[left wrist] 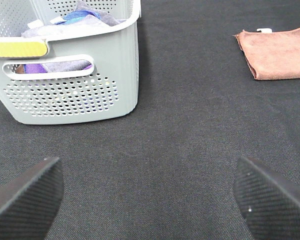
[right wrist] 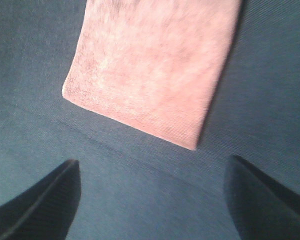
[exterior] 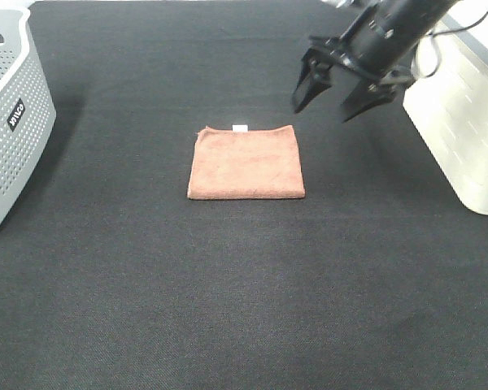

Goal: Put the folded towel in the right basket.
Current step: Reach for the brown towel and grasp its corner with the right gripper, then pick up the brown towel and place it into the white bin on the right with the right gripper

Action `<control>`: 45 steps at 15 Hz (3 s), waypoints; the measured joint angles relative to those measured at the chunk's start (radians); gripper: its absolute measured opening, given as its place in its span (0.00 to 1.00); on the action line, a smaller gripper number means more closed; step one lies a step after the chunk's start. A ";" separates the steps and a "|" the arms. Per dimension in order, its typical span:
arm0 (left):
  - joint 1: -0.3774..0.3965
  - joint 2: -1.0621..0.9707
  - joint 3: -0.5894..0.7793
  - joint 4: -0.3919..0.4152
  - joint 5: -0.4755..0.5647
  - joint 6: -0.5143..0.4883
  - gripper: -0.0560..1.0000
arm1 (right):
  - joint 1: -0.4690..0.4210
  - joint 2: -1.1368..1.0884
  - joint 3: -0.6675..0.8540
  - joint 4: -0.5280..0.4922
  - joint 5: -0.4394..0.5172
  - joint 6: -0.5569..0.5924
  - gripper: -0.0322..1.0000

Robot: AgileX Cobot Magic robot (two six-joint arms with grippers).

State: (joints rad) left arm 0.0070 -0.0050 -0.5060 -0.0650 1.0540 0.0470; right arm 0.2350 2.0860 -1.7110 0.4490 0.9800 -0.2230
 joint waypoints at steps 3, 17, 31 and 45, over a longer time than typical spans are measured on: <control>0.000 0.000 0.000 0.000 0.000 0.000 0.88 | 0.000 0.129 -0.107 0.035 0.009 0.000 0.75; 0.000 0.000 0.000 0.000 0.000 0.000 0.88 | -0.058 0.394 -0.281 0.092 -0.007 -0.036 0.74; 0.000 0.000 0.000 0.000 0.000 0.000 0.88 | -0.006 0.455 -0.329 0.184 -0.029 -0.109 0.05; 0.000 0.000 0.000 0.000 0.000 0.000 0.88 | 0.057 0.035 -0.487 -0.271 0.231 0.041 0.05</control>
State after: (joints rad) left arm 0.0070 -0.0050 -0.5060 -0.0650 1.0540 0.0470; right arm 0.2920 2.1210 -2.1980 0.1780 1.2110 -0.1820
